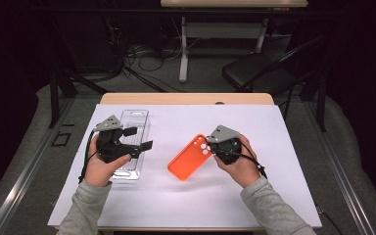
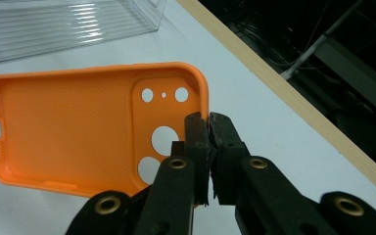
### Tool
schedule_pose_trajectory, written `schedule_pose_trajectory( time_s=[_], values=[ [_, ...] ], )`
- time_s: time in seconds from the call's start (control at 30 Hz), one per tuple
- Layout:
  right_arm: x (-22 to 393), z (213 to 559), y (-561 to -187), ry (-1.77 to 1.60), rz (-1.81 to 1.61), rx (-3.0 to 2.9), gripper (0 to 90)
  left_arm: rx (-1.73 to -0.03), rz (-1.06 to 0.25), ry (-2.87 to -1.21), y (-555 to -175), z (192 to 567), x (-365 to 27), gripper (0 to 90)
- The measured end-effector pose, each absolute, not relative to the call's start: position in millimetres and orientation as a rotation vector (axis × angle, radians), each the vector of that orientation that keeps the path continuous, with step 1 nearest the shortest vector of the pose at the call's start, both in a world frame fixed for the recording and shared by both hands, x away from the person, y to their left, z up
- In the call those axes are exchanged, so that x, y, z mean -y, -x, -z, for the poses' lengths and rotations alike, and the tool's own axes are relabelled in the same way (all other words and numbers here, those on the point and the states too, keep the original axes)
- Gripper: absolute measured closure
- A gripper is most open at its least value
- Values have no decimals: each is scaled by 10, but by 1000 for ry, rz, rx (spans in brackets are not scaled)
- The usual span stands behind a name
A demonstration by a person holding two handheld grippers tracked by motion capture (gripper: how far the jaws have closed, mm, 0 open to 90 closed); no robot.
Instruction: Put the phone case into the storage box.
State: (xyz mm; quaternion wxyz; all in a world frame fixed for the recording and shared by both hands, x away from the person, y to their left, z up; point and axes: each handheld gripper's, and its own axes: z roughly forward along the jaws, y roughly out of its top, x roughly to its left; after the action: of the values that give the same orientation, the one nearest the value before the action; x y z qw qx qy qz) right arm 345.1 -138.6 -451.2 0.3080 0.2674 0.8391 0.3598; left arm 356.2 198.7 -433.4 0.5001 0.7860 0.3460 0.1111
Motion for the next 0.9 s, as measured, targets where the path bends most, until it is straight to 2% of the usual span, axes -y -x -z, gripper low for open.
schedule_pose_trajectory(
  time_s=[0.77,0.9],
  values=[
    [1375,4584,-3241,-683,-1007,-2146,874,-818,-198,-1924,-3533,4386,-1846,158],
    [1352,4597,-3213,-670,-1008,-2138,874,-805,-179,-1929,-3507,4382,-1802,211]
  ],
)
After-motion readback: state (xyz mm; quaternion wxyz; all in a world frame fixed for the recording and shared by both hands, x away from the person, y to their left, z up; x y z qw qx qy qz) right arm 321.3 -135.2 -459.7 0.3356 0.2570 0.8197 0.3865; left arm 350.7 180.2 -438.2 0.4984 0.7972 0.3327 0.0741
